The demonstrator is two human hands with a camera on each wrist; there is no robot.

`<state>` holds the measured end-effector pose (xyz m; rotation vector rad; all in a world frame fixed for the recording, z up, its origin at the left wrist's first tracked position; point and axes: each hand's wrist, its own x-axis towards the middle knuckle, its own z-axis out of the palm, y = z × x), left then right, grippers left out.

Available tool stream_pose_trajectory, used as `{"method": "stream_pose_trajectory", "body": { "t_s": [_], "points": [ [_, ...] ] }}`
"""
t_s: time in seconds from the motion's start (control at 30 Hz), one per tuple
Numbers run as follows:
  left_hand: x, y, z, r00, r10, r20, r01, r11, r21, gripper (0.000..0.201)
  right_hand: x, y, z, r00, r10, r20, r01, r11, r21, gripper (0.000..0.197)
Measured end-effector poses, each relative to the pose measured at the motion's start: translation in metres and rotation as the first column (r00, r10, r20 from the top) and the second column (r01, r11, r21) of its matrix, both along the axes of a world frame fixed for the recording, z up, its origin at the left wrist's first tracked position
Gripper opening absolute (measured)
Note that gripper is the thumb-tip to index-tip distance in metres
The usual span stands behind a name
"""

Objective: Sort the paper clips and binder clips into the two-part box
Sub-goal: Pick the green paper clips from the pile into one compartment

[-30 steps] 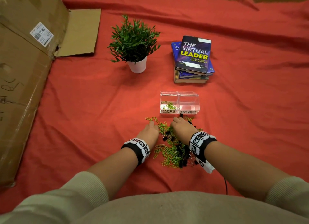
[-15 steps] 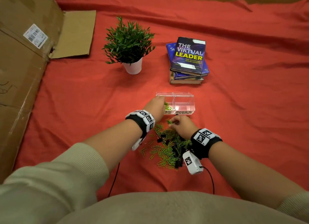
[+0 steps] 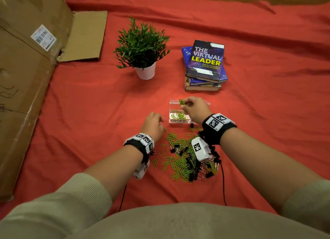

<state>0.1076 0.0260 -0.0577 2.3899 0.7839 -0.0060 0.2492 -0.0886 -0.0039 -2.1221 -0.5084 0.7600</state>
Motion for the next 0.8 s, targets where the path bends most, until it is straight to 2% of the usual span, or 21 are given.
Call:
{"method": "stream_pose_trajectory", "body": {
  "t_s": [0.07,0.13,0.2,0.27,0.37,0.47,0.57,0.67,0.8],
  "points": [
    [-0.016,0.004,-0.012,0.996,-0.036,-0.085,0.037,0.999,0.01,0.025,0.0,0.009,-0.004,0.995,0.057,0.081,-0.051,0.996,-0.074,0.018],
    [-0.026,0.007,-0.018,0.976,-0.142,-0.163,0.147,0.989,0.021,0.043,-0.004,0.01,-0.009,0.974,0.152,0.166,-0.124,0.978,-0.165,0.024],
    [-0.029,0.01,-0.019,0.941,-0.253,-0.225,0.261,0.965,0.007,0.062,-0.014,0.006,-0.01,0.913,0.264,0.312,-0.193,0.952,-0.239,0.032],
    [-0.029,0.011,-0.019,0.909,-0.323,-0.263,0.333,0.943,-0.005,0.071,-0.03,-0.001,-0.012,0.838,0.342,0.425,-0.258,0.935,-0.243,0.032],
    [-0.028,0.01,-0.021,0.885,-0.364,-0.292,0.382,0.924,0.006,0.072,-0.059,-0.009,-0.026,0.811,0.454,0.369,-0.361,0.885,-0.293,0.029],
    [-0.027,0.008,-0.021,0.887,-0.359,-0.29,0.375,0.927,-0.002,0.068,-0.078,-0.011,-0.045,0.813,0.544,0.21,-0.399,0.782,-0.478,0.051],
    [-0.028,0.006,-0.022,0.893,-0.35,-0.284,0.359,0.933,-0.02,0.064,-0.088,-0.011,-0.06,0.807,0.552,0.209,-0.379,0.756,-0.534,0.067],
    [-0.028,0.004,-0.021,0.883,-0.356,-0.306,0.371,0.929,-0.009,0.064,-0.093,-0.012,-0.069,0.744,0.61,0.275,-0.41,0.74,-0.534,0.057],
    [-0.025,0.006,-0.02,0.861,-0.387,-0.329,0.407,0.913,-0.01,0.062,-0.095,-0.017,-0.074,0.77,0.588,0.249,-0.429,0.765,-0.481,0.035]
  ]
}}
